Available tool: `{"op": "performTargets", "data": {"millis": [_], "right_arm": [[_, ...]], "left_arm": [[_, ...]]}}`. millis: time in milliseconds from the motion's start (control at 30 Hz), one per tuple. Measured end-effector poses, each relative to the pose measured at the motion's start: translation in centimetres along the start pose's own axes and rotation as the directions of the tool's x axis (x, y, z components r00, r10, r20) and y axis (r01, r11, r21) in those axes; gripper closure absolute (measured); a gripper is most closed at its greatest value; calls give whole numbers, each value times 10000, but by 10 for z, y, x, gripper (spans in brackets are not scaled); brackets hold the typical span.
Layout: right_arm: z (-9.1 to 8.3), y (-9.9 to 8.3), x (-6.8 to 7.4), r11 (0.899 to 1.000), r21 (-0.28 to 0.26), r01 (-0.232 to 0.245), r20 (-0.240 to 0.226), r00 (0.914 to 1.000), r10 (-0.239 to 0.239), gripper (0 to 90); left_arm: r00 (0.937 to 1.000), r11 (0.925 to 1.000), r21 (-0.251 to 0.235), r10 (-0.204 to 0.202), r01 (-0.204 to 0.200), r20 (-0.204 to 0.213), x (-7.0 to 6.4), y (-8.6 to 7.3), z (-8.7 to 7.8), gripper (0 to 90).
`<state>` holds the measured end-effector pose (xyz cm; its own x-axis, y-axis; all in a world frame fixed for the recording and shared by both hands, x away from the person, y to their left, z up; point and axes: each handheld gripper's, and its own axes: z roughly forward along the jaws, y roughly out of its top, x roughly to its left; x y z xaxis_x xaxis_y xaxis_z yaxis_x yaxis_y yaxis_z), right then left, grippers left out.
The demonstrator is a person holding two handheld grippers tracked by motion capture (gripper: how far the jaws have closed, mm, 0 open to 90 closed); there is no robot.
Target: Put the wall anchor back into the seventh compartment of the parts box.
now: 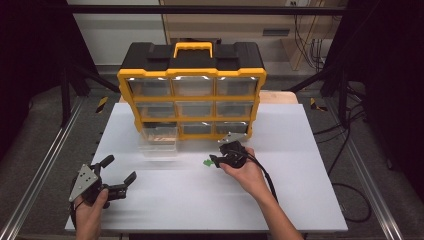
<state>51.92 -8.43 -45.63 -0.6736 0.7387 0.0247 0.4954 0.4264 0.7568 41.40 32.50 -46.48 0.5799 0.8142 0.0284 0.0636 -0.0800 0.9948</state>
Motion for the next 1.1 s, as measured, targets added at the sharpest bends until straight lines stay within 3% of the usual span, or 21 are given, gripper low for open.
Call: {"op": "performTargets", "data": {"millis": [400, 867, 1100], "right_arm": [[5, 2, 0, 9997, -17, -239, -173, 9996, 239, 600], [21, -3, 7, 9970, 684, 360, -516, 9981, -325, 730], [24, -5, 7, 9955, 853, 406, -571, 9977, -358, 768]], "left_arm": [[10000, 10000, 32, 9, -9, 10, 0, 0, 0, 5], [10000, 10000, 64, 37, -37, 26, 0, 0, 1, 7], [10000, 10000, 47, 8, -8, 19, 1, -1, 0, 7]]}}
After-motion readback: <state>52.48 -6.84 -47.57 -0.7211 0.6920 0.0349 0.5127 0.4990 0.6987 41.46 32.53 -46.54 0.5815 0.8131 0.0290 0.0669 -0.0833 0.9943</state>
